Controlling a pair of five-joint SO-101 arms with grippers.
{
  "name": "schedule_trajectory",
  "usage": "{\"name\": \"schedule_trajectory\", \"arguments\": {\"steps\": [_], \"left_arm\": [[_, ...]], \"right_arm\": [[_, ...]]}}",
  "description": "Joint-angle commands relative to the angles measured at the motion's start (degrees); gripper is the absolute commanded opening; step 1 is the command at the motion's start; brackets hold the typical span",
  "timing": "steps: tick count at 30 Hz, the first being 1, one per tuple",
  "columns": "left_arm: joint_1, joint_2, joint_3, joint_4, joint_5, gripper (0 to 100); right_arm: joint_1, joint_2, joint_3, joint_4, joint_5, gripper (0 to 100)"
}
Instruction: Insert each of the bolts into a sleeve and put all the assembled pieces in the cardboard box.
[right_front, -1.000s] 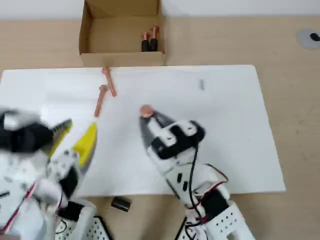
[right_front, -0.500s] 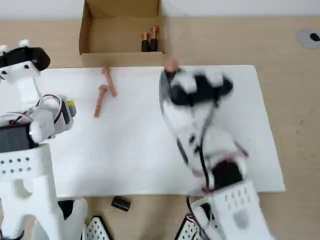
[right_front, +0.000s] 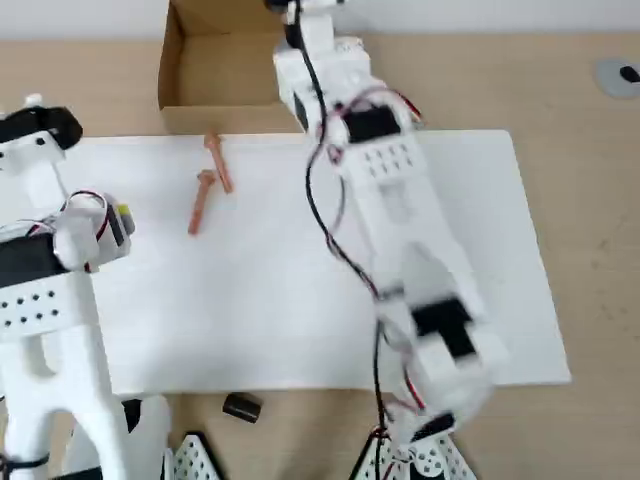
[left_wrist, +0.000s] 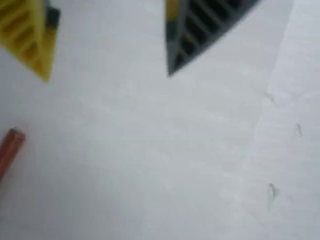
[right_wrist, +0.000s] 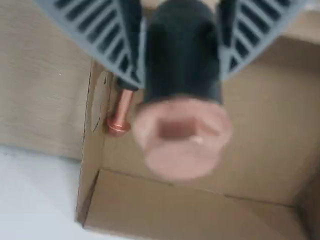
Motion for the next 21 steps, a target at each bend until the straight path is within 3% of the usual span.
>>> {"name": "schedule_trajectory", "arguments": {"steps": [1, 11, 15, 21], "left_arm": [[-0.79, 4.09, -0.62, -0.97, -2.20, 16], [-0.26, 22.64, -7.21, -3.78, -2.37, 16], [0.97, 27.03, -10.20, -3.78, -2.46, 16], [4.57, 28.26, -11.87, -3.43, -4.13, 16]], "right_arm": [[2.15, 13.32, -20.70, 1.41, 1.76, 0.9], [2.86, 46.90, -55.69, 1.41, 10.90, 0.9], [2.86, 55.96, -64.57, 1.14, 16.79, 0.9], [2.77, 63.25, -73.36, 0.44, 19.25, 1.3]]}}
